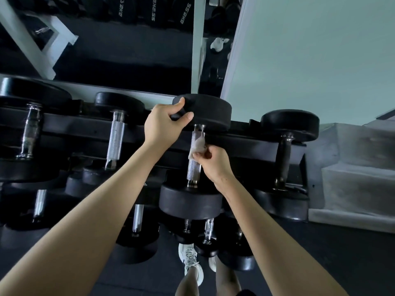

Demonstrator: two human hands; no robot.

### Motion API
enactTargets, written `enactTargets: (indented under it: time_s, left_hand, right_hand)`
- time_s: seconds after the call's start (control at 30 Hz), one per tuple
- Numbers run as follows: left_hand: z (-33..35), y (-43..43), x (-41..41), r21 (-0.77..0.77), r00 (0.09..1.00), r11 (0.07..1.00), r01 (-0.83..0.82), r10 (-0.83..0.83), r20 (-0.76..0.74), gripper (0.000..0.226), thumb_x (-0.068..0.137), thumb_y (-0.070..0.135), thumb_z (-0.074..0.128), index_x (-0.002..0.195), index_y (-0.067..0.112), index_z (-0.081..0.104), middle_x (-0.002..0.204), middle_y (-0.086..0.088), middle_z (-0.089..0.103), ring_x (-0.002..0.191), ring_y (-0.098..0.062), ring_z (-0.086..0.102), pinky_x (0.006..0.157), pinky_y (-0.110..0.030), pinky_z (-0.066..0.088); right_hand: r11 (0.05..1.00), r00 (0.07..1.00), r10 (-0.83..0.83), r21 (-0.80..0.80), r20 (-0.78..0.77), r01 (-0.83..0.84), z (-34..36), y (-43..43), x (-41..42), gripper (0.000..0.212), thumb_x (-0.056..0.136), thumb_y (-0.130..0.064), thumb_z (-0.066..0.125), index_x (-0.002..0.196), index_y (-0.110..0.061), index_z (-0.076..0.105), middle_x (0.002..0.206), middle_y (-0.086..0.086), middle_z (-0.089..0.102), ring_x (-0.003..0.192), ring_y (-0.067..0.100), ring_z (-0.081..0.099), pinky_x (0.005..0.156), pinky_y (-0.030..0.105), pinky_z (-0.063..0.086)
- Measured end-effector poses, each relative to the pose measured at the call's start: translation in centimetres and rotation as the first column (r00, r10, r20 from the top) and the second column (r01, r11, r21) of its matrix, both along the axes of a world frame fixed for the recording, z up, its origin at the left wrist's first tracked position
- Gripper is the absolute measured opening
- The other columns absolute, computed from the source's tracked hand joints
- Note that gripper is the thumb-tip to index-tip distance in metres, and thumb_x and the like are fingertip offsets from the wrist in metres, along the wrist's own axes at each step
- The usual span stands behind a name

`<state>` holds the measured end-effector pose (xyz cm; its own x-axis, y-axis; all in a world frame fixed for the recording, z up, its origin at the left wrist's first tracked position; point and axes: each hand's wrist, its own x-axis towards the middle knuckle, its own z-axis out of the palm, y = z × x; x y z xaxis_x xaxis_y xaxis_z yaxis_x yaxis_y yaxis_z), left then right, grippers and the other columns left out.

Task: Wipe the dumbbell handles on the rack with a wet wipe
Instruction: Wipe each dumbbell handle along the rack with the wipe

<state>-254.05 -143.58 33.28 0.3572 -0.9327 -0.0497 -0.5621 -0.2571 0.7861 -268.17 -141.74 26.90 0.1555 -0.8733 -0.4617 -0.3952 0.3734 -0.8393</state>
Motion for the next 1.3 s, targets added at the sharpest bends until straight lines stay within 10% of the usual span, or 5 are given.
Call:
enactTargets:
  time_s: [0.57, 0.7, 0.87, 1.13, 1.3]
  left_hand:
    - [2.0, 2.0, 0.1, 0.056, 0.999, 0.998, -0.005, 0.002, 0.05, 0.035, 0.085, 0.028, 0.066, 0.119, 0.023, 0.065, 0.109, 0.006, 0.069, 0.102, -0.013, 0.063, 0.083, -0.023, 0.044]
    - [3.7, 5.1, -2.3, 0.121, 0.935, 0.971, 0.205, -0.158, -0.318, 0.018, 0.086, 0.028, 0.066, 0.102, 0.023, 0.072, 0.095, 0.008, 0.072, 0.093, -0.01, 0.067, 0.089, -0.026, 0.051]
    - [5.2, 6.8, -7.5, 0.172, 0.61, 0.809, 0.562, -0.265, -0.747, 0.041, 0.081, 0.045, 0.057, 0.109, 0.017, 0.068, 0.105, -0.002, 0.072, 0.099, -0.017, 0.067, 0.088, -0.031, 0.053]
    - [2.0, 4.7, -16.7, 0.216, 0.714, 0.942, 0.257, -0.035, -0.699, 0.011, 0.08, 0.008, 0.071, 0.091, 0.007, 0.069, 0.084, -0.011, 0.07, 0.077, -0.018, 0.067, 0.068, -0.025, 0.058]
    - [-0.1, 3.2, -20.8, 0.306, 0.744, 0.935, 0.177, 0.076, -0.664, 0.012, 0.08, 0.005, 0.072, 0.091, 0.006, 0.068, 0.083, -0.01, 0.068, 0.071, -0.015, 0.065, 0.064, -0.024, 0.057]
  right_hand:
    - [0.982, 0.9, -0.11, 0.187, 0.422, 0.032, 7.0, 5.8, -5.6, 0.032, 0.079, -0.016, 0.072, 0.11, -0.015, 0.063, 0.111, 0.006, 0.07, 0.106, 0.018, 0.066, 0.096, 0.029, 0.048]
    - [0.967, 0.77, -0.162, 0.253, 0.617, 0.001, 9.3, 6.3, -8.6, 0.048, 0.085, -0.022, 0.061, 0.125, 0.001, 0.049, 0.12, 0.017, 0.065, 0.109, 0.029, 0.064, 0.1, 0.041, 0.047]
    - [0.953, 0.797, -0.247, 0.285, 0.551, 0.099, 9.7, 6.0, -13.1, 0.032, 0.079, -0.01, 0.067, 0.111, -0.009, 0.064, 0.11, 0.011, 0.068, 0.099, 0.021, 0.065, 0.086, 0.034, 0.056]
    - [0.88, 0.741, -0.451, 0.386, 0.497, 0.277, 9.2, 3.0, -21.4, 0.024, 0.097, -0.019, 0.047, 0.116, -0.019, 0.061, 0.105, 0.01, 0.07, 0.087, 0.028, 0.069, 0.075, 0.04, 0.056]
    - [0.982, 0.993, -0.116, -0.148, 0.015, 0.117, 6.6, 1.4, -24.1, 0.021, 0.09, -0.024, 0.063, 0.108, -0.016, 0.067, 0.091, -0.005, 0.068, 0.082, 0.011, 0.067, 0.067, 0.024, 0.054]
